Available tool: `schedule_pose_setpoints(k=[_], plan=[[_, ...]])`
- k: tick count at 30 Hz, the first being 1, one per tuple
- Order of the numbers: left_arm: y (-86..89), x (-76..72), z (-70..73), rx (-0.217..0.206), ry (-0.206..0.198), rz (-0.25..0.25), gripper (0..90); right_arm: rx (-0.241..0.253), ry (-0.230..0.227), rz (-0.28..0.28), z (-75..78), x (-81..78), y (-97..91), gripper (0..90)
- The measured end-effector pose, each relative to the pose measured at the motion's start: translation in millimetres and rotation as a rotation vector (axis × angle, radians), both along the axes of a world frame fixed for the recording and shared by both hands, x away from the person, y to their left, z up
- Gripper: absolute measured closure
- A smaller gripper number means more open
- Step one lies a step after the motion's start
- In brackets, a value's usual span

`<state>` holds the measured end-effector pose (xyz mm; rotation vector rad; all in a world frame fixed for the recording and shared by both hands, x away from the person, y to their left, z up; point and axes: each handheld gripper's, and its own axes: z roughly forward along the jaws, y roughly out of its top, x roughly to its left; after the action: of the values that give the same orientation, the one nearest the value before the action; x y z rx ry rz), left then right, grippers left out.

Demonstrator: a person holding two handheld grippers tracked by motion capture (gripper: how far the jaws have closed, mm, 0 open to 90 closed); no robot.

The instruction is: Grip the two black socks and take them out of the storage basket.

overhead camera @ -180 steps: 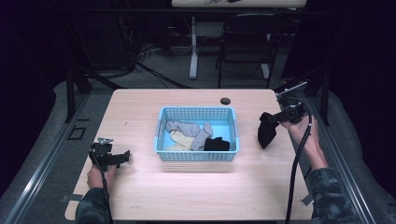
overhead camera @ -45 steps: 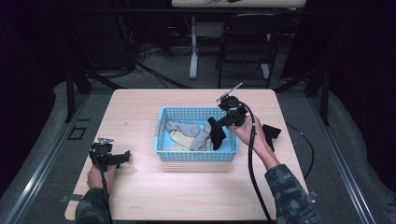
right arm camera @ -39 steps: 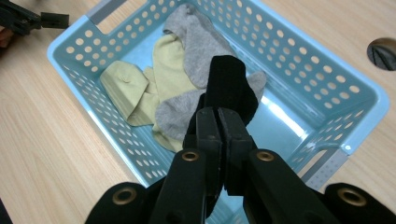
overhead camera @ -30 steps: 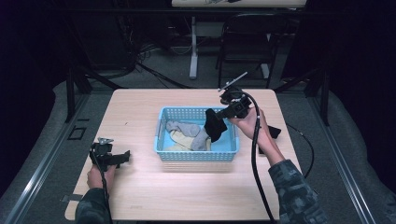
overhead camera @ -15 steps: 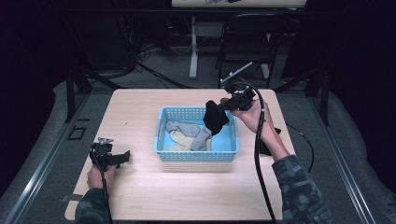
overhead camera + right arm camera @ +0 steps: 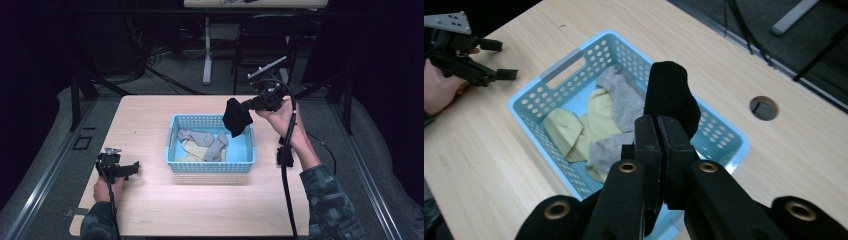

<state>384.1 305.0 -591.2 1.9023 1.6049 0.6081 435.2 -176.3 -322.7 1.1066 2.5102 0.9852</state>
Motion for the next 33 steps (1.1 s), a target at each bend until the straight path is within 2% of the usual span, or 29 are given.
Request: schedule_pose_setpoints(k=[6,10,13,18,25,33], plan=[[0.0,0.2,0.0,0.0,0.0,0.0,1.4,0.012,-0.027,-0.024,12.6,-4.6,-17.6,88.3],[0.0,0.1,0.0,0.0,0.0,0.0,1.4,0.037,-0.027,-0.053,13.6,-5.8,-31.4,88.3],[-0.1,0.1,0.0,0.0,0.0,0.0,1.4,0.037,-0.032,-0.067,14.6,-7.9,-38.3,88.3],[-0.1,0.1,0.0,0.0,0.0,0.0,1.4,0.048,-0.044,-0.111,17.8,-12.3,-60.1,88.3],[-0.1,0.0,0.0,0.0,0.0,0.0,1.4,0.027,-0.046,-0.165,9.1,-12.3,-82.1,88.3],[0.0,0.1,0.0,0.0,0.0,0.0,1.4,-0.005,-0.02,-0.224,-7.9,-10.6,-103.8,88.3]])
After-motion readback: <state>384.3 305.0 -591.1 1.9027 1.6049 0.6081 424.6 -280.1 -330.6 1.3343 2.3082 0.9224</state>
